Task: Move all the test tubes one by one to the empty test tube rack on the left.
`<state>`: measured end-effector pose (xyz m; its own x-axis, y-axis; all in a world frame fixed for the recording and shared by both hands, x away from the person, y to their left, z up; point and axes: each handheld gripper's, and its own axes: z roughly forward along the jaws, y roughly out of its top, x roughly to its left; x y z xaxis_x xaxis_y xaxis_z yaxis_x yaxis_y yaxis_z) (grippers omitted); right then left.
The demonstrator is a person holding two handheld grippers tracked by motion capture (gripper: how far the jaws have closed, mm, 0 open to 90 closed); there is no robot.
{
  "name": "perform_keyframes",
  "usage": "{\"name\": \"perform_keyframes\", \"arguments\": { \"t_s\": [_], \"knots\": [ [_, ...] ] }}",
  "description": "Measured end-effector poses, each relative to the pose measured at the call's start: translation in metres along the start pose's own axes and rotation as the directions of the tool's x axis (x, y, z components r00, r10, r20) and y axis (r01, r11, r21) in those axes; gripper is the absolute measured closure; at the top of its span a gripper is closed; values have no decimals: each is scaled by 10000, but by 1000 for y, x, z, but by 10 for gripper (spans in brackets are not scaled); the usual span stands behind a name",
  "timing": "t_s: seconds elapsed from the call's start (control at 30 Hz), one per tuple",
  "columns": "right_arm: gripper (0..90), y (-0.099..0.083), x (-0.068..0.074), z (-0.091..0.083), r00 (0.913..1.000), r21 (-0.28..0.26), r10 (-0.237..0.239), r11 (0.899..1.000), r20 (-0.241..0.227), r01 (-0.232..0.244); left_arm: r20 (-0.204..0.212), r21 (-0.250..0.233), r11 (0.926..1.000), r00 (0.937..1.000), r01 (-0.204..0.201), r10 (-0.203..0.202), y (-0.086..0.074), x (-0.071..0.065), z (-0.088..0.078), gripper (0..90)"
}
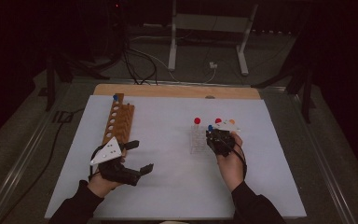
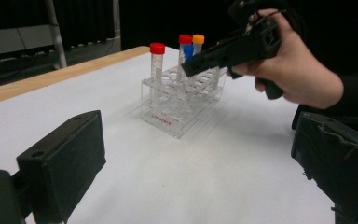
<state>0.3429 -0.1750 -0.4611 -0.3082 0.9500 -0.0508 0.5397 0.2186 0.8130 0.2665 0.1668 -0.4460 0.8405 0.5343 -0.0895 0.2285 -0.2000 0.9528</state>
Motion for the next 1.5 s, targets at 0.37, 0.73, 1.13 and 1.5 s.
{"name": "perform_keyframes", "arguments": {
  "t_s": [0.37, 0.73, 1.13, 1.5],
  "knots": [
    [766, 9, -1, -20, 9995, -624, -297, 9976, -126, 289, -7, 78, 10000, 10000, 32, -32, -2, 4, 1, 37],
    [766, 16, 0, -37, 9982, -1393, -583, 9887, -153, 556, 30, 65, 10000, 10000, 25, -26, -1, 4, 0, 37],
    [766, 29, 23, -68, 9802, -2062, -1209, 9746, -1569, 872, 145, 121, 9999, 9999, -75, 74, 2, 1, -1, 37],
    [766, 18, 52, -62, 9277, -1443, -2011, 9761, -3146, 1626, 369, 97, 9998, 9992, -156, 152, 8, -3, 0, 37]
  ]
}}
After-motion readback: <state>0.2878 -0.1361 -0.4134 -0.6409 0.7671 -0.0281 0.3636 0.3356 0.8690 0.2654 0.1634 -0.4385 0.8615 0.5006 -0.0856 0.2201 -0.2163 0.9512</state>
